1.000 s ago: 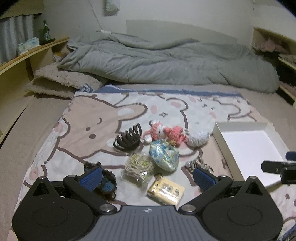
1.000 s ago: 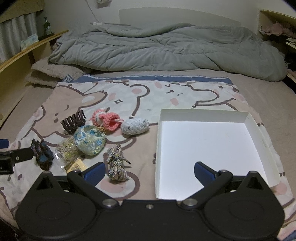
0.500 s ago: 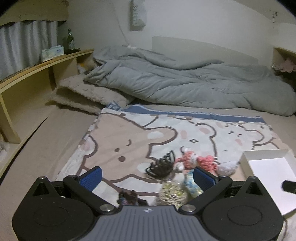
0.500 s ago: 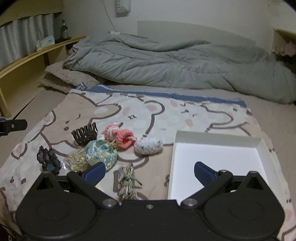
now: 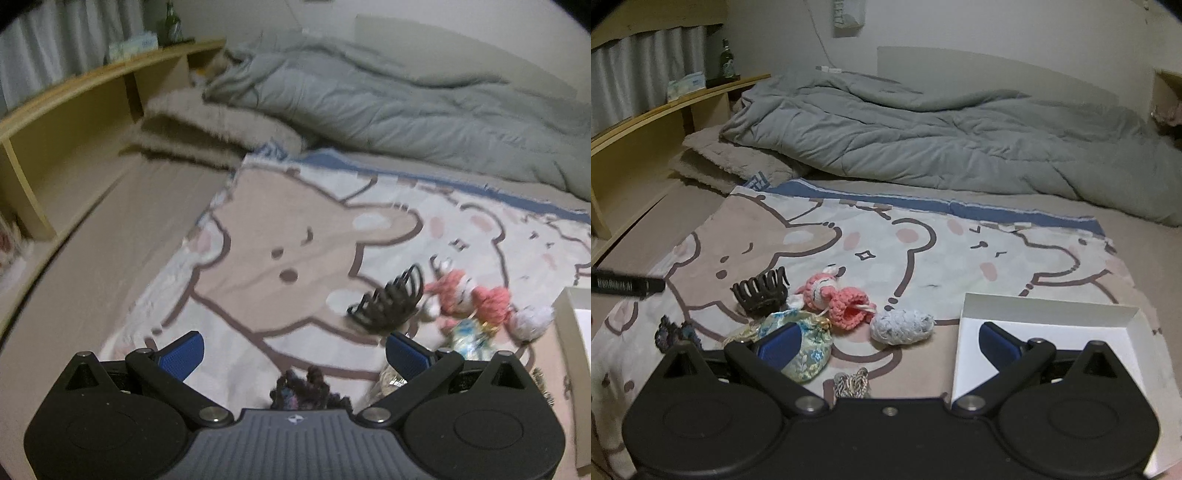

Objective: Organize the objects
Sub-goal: 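Grasp the dark crocheted scrunchie with left tool while right tool grasps braided cord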

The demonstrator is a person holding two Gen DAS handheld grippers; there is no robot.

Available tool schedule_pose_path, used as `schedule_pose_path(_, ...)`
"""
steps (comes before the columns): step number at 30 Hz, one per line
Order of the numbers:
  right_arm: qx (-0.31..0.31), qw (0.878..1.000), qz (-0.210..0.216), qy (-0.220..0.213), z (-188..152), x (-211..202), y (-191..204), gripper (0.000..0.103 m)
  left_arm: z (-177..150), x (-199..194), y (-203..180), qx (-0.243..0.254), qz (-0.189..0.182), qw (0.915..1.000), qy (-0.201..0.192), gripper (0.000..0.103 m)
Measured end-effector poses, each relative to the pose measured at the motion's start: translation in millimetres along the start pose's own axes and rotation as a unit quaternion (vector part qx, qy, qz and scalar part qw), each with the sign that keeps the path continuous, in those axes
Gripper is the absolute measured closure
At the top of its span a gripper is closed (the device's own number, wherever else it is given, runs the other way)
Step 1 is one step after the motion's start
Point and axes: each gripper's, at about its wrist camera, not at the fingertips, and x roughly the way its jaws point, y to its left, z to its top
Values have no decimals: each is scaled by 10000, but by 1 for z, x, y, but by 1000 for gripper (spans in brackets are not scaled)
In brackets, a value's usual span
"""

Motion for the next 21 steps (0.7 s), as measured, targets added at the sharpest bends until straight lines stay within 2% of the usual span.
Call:
schedule_pose_path(4,78,9999,-44,97,-5,19,-2,0,-13,24,6,-52,-129,9991,410,0)
schedule_pose_path(8,93,9995,-52,311,-15,38,-6,0,-21,38,8,81,49,9977,669,0)
schedule_pose_path(11,88,9987,108,492,-22,49,-7,0,-25,47,13,-77,-16,9953,966,0)
schedule_pose_path(13,64,9973,189,700,-26,58,-5,5,-27,51,17,-214,-99,9936,1107,0)
schedule_pose_path(15,106,9954,331,898,-31,66,-5,18,-30,54,19,-359,-158,9922,1187,0)
schedule_pose_path(21,204,9882,512,1427,-45,89,-2,31,-35,64,18,-500,-203,9890,1377,0)
